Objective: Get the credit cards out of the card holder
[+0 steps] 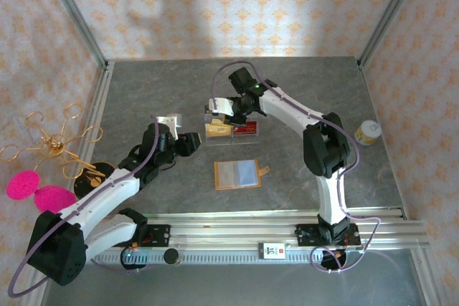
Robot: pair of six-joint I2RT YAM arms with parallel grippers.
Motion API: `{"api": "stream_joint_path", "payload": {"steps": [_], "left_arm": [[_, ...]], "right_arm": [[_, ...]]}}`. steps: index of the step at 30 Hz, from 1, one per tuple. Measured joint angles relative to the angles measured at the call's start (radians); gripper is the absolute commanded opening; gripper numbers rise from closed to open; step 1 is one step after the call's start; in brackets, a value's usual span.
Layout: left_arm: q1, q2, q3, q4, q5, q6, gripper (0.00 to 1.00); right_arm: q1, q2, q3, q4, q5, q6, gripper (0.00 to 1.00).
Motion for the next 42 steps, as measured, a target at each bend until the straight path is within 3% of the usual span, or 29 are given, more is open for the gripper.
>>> {"api": "stream_joint_path", "payload": {"steps": [23, 25, 29, 37, 42], "left_arm": [[0.010, 0.000, -0.002, 0.014, 0.027, 0.000, 0.46], [0.013, 0.000, -0.004, 0.017, 0.027, 0.000, 0.46], [0.013, 0.000, -0.011, 0.026, 0.028, 0.000, 0.46], [0.013, -0.002, -0.020, 0.053, 0.038, -0.002, 0.47], [0.013, -0.042, -0.071, 0.097, 0.053, -0.028, 0.49]], "right_arm": [[0.042, 0.027, 0.000, 0.025, 0.045, 0.043, 0.00], [0.043, 0.030, 0.000, 0.027, 0.050, 0.058, 0.05], [0.046, 0.037, 0.000, 0.033, 0.055, 0.080, 0.30], [0.047, 0.041, 0.024, 0.074, 0.038, 0.148, 0.37], [0.048, 0.000, -0.016, 0.190, -0.027, 0.314, 0.39]]}}
